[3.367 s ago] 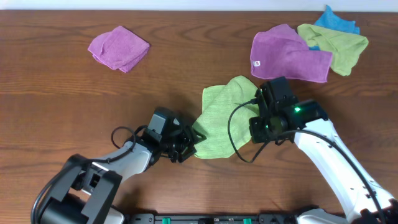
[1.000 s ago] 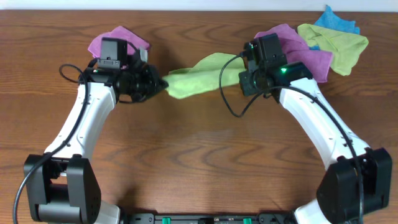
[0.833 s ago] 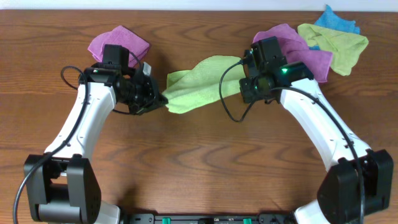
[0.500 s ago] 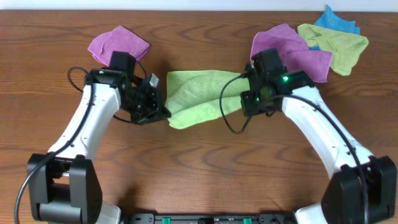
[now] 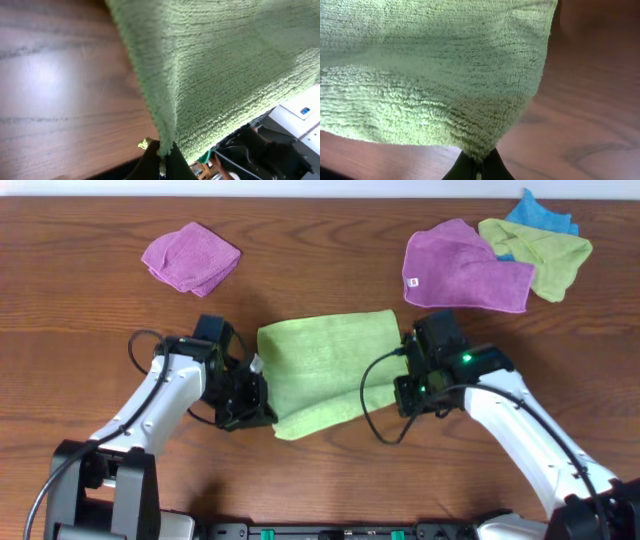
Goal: Fold the cloth
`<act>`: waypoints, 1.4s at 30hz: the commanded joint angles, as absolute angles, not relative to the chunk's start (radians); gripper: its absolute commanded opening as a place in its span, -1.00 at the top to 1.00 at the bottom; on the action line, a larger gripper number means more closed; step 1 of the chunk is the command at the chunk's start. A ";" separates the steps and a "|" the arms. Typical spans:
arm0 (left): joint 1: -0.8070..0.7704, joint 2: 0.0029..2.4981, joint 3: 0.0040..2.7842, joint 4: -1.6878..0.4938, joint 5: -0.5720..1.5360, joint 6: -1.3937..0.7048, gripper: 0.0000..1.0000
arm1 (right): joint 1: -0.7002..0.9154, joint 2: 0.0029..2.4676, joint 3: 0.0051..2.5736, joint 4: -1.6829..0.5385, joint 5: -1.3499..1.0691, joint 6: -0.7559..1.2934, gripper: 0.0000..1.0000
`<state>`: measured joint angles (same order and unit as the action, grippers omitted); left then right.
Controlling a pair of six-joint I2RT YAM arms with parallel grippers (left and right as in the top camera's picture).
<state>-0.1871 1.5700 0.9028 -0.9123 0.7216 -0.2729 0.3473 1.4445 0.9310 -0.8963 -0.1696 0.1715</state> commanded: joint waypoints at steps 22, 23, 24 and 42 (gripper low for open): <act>-0.190 1.523 0.893 -0.469 0.559 -0.559 0.88 | 0.362 1.543 0.918 -0.347 -0.052 0.193 0.97; -0.190 1.523 0.893 -0.457 0.542 -0.560 0.88 | 0.362 1.559 0.918 -0.325 -0.052 0.192 0.97; -0.190 1.523 0.893 -0.443 0.514 -0.564 0.88 | 0.362 1.577 0.918 -0.297 -0.052 0.181 0.97; -0.191 1.686 0.893 -0.207 0.384 -0.565 0.88 | 0.362 1.754 0.918 -0.046 -0.002 0.139 0.97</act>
<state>-0.1871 1.6547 0.8921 -0.2173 0.4141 -0.5625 0.3576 1.7359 0.9188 -0.0528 -0.0238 0.1600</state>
